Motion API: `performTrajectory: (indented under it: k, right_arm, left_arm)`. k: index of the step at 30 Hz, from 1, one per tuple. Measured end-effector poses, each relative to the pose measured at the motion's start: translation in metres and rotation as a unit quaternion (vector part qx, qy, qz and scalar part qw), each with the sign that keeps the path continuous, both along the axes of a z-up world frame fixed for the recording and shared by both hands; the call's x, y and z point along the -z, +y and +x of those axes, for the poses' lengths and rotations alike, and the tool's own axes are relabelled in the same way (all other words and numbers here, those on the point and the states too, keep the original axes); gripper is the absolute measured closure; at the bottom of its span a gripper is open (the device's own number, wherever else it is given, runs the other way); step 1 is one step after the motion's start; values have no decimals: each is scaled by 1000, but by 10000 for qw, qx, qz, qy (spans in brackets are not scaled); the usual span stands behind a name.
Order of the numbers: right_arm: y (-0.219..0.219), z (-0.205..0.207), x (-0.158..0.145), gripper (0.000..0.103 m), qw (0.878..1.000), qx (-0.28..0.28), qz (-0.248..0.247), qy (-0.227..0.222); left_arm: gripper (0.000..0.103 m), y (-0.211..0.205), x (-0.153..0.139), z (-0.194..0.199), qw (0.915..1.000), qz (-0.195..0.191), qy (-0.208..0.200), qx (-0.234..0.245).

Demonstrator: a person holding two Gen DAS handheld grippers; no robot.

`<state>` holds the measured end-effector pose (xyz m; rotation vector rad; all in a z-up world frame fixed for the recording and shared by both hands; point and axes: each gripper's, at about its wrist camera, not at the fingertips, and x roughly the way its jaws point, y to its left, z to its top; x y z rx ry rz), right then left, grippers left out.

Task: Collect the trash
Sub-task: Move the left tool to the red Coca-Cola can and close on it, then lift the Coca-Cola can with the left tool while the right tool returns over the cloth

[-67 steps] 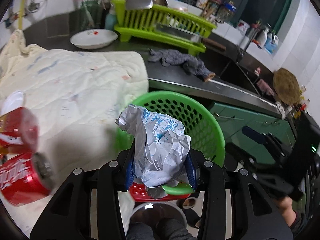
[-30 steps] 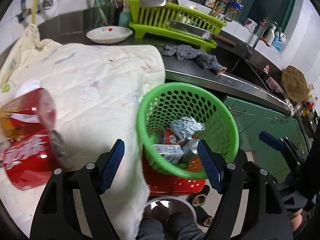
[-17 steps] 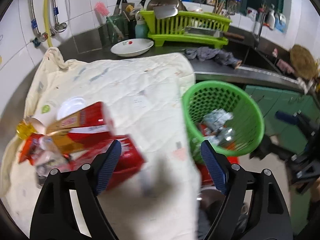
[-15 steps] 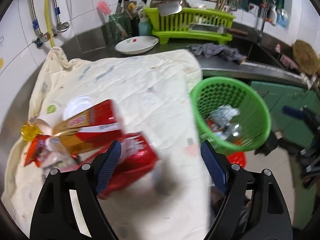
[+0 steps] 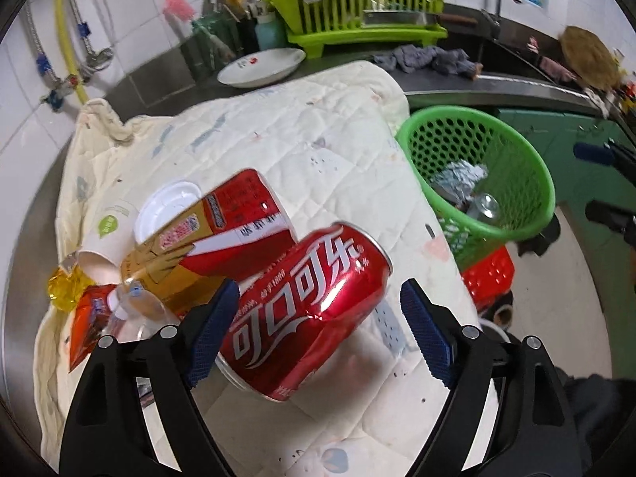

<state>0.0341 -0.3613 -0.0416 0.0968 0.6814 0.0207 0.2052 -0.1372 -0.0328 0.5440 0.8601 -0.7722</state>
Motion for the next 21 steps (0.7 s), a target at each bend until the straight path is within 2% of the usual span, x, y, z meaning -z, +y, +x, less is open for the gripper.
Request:
performTrajectory:
  k: [7, 21]
  right_arm:
    - [5, 6, 0, 12, 10000, -50, -22, 32]
    - [20, 18, 10, 12, 9995, -236, -79, 180]
  left_arm:
    - [21, 5, 11, 15, 9998, 103, 188, -30]
    - [16, -5, 35, 26, 9986, 463, 214, 122]
